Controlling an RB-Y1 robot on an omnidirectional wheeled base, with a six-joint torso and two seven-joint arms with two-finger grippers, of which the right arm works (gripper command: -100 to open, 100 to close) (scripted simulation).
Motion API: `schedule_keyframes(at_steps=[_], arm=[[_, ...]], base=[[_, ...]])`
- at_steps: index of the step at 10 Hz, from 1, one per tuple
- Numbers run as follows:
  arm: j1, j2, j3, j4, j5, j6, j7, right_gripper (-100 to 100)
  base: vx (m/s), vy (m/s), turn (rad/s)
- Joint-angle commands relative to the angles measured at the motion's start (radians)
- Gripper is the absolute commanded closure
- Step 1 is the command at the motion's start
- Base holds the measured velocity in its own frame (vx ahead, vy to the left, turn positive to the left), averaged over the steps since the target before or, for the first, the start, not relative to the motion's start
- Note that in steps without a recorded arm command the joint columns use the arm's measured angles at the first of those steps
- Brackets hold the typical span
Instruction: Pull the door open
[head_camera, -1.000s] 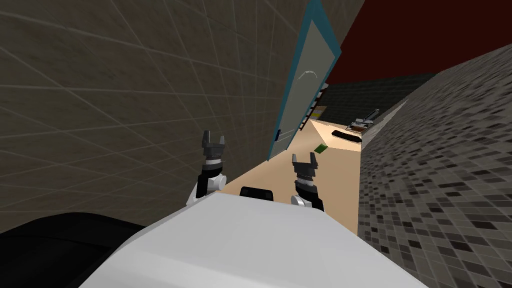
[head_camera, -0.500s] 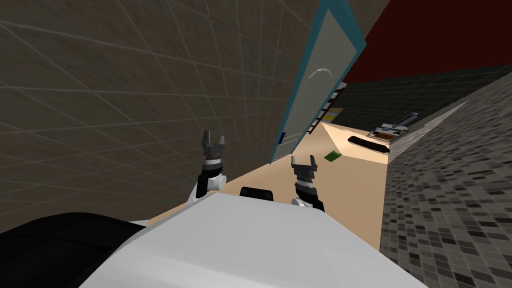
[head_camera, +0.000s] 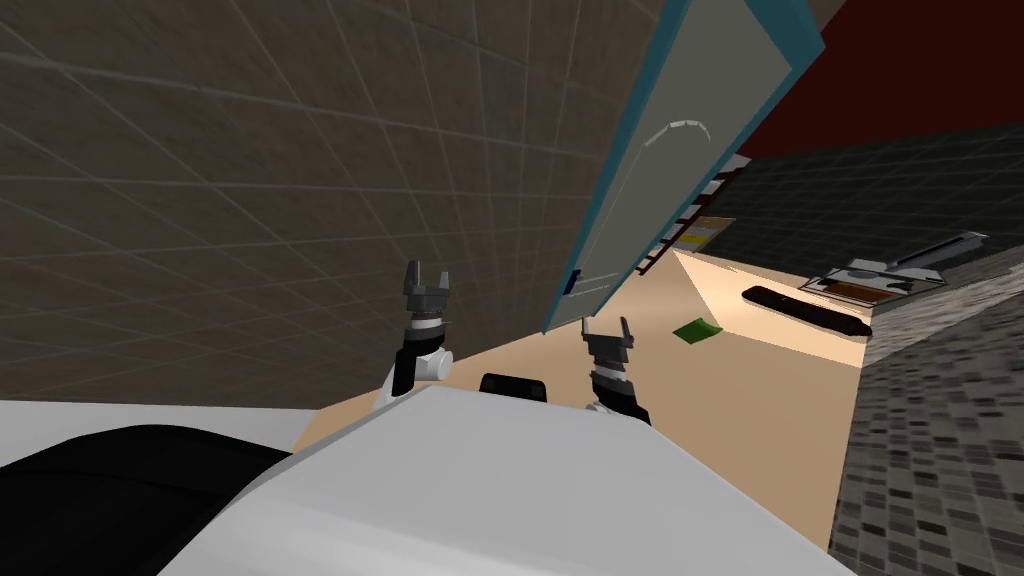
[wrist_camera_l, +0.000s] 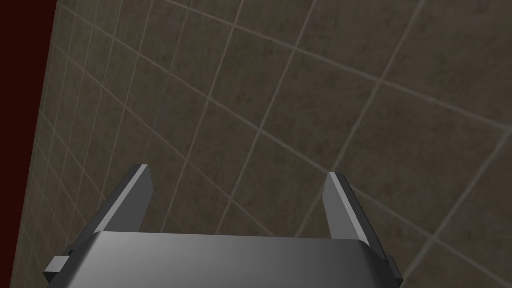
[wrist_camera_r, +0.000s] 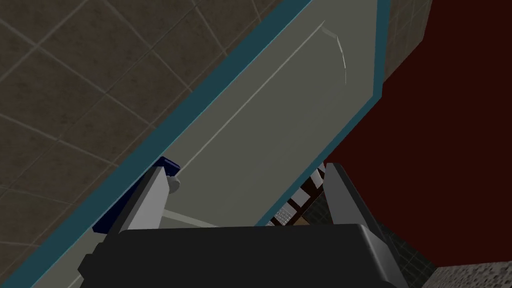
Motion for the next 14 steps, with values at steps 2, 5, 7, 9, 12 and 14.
schedule_keyframes(at_steps=[2, 5, 7, 9, 12, 14], arm=[[0.008, -0.033, 0.015, 0.024, -0.059, -0.015, -0.052, -100], [0.015, -0.059, 0.028, 0.044, -0.108, -0.029, -0.094, -100], [0.022, -0.086, 0.040, 0.064, -0.156, -0.042, -0.136, -100], [0.026, -0.103, 0.049, 0.077, -0.188, -0.051, -0.164, -100], [0.035, -0.138, 0.066, 0.103, -0.252, -0.068, -0.220, -100], [0.042, -0.163, 0.078, 0.122, -0.299, -0.081, -0.261, -100]], base=[[0.065, -0.126, 0.241], [0.066, -0.115, 0.171], [0.063, -0.133, 0.247], [0.057, -0.121, 0.189], [0.050, -0.139, 0.218], [0.044, -0.146, 0.251]])
